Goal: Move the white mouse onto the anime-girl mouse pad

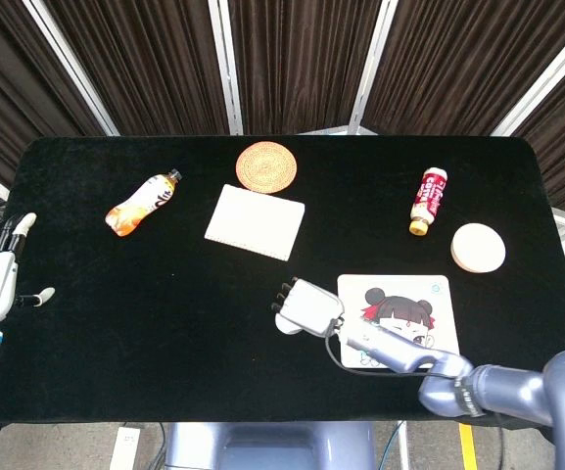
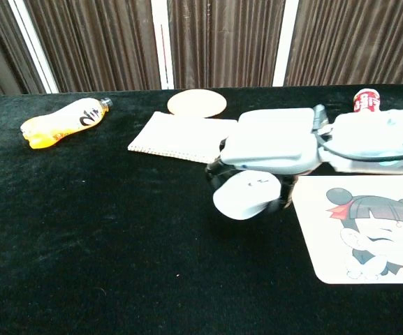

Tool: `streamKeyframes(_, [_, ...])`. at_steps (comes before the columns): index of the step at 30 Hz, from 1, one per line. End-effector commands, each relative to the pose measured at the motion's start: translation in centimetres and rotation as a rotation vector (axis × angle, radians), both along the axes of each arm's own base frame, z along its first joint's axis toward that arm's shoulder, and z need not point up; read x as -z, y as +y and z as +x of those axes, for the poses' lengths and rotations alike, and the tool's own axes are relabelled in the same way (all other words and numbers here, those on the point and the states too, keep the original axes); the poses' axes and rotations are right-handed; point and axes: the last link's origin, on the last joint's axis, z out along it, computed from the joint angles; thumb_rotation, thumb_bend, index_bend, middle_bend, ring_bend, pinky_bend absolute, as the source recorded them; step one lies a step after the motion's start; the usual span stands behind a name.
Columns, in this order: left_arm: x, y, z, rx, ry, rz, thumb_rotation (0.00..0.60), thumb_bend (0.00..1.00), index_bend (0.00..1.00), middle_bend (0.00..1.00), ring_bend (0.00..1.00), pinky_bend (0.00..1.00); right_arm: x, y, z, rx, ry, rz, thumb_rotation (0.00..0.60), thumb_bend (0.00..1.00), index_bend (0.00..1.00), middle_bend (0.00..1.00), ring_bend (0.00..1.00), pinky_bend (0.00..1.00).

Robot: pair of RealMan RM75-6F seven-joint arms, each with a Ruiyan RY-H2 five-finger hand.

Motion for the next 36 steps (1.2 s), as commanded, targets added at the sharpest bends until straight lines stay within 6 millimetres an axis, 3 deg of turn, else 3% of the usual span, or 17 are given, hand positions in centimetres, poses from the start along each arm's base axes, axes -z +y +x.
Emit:
streamKeyframes(1, [0.3, 0.1, 0.1, -0.002, 0.011, 0.001, 0.6, 0.0, 0.0, 0.0, 0.0, 0.0, -4.2, -0.6, -2.3, -0.268, 0.155, 0.035, 0.6, 0.62, 0.43, 0.5, 0.33, 0.51])
streamKeyframes(5, [0.8, 0.2, 0.2, -0.005, 0.033, 0.003, 0.6, 0.0, 0.0, 0.0, 0.0, 0.0, -6.1, -0.7, -4.7, -0.434, 0.254, 0.135, 0.6, 0.7, 0.44, 0.51, 0.33, 0.51])
streamKeyframes(10, [1.2, 0.4, 0.2, -0.013, 0.055, 0.005, 0.6, 0.0, 0.0, 0.0, 0.0, 0.0, -7.1, -1.5, -6.0, -0.523, 0.294, 0.193, 0.6, 0.76, 0.45, 0.51, 0.34, 0.52])
streamKeyframes(17, [2.0, 0.7, 0.1, -0.03, 0.093, 0.014, 0.6, 0.0, 0.0, 0.0, 0.0, 0.0, -9.4, -5.1, -7.3, -0.52, 0.383, 0.189, 0.6, 0.78, 0.45, 0.51, 0.35, 0.52])
streamKeyframes(22, [2.3, 1.0, 0.1, -0.043, 0.103, 0.018, 0.6, 0.0, 0.0, 0.0, 0.0, 0.0, -10.1, -5.4, -9.4, -0.513, 0.434, 0.226, 0.6, 0.79, 0.47, 0.52, 0.35, 0.52])
streamKeyframes(24, [2.6, 1.2, 0.0, -0.048, 0.117, 0.016, 0.6, 0.0, 0.0, 0.0, 0.0, 0.0, -10.6, -5.2, -11.7, -0.475, 0.463, 0.24, 0.6, 0.79, 0.47, 0.52, 0.35, 0.52])
streamKeyframes(28, [2.9, 1.3, -0.1, -0.054, 0.131, 0.014, 0.6, 0.0, 0.0, 0.0, 0.0, 0.0, -10.5, -4.8, -13.3, -0.444, 0.44, 0.249, 0.6, 0.8, 0.46, 0.52, 0.35, 0.52])
streamKeyframes(36, [3.2, 1.3, 0.1, -0.053, 0.133, 0.014, 0.6, 0.0, 0.0, 0.0, 0.0, 0.0, -9.2, -4.1, -13.8, -0.435, 0.398, 0.278, 0.6, 0.8, 0.47, 0.52, 0.35, 0.51])
